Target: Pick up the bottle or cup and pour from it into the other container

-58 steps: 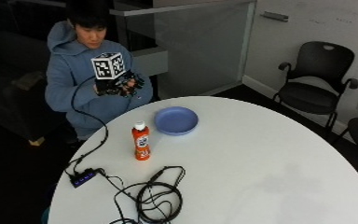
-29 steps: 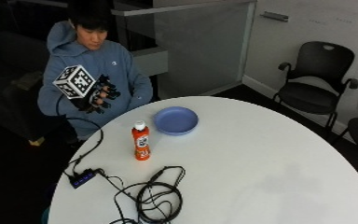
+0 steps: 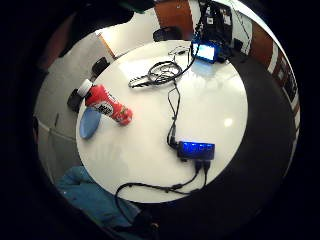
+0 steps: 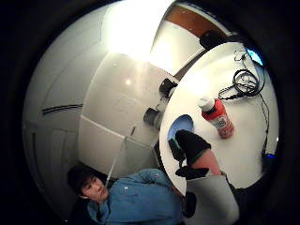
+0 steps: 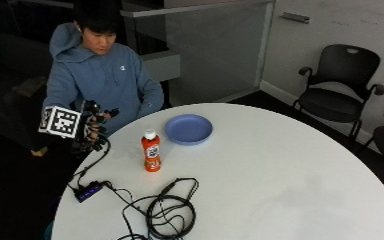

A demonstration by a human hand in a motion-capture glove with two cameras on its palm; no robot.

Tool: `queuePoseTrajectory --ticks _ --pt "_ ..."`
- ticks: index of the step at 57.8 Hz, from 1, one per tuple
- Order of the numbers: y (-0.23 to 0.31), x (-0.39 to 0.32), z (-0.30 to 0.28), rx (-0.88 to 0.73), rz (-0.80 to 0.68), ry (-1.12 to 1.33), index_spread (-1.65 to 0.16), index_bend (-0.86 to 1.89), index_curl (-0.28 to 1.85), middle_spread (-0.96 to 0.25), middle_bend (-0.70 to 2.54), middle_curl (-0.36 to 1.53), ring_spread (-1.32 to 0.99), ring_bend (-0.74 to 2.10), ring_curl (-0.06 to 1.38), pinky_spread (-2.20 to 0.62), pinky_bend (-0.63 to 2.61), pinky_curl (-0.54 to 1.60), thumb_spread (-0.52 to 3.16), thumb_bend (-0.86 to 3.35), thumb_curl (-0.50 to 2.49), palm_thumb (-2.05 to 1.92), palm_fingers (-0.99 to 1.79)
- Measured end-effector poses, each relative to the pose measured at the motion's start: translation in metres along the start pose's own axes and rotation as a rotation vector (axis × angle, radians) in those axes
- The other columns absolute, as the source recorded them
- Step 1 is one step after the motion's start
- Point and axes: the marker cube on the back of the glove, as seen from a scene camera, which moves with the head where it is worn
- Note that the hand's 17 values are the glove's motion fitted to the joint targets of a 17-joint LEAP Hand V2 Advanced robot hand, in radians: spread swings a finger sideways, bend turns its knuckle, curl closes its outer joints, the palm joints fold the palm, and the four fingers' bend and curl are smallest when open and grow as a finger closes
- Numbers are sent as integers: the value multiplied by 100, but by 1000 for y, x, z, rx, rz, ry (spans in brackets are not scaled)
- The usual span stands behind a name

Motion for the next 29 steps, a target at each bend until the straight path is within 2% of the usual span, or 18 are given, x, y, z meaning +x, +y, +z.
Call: queuePoseTrajectory --ticks 20,29 --pt "-3 40 42 -13 63 -178 -26 14 22 5 19 33 17 54 30 28 71 29 88 -3 37 69 13" --pt "-8 46 70 -50 84 -270 -30 10 19 5 19 33 17 56 31 28 76 30 86 -3 37 69 7"
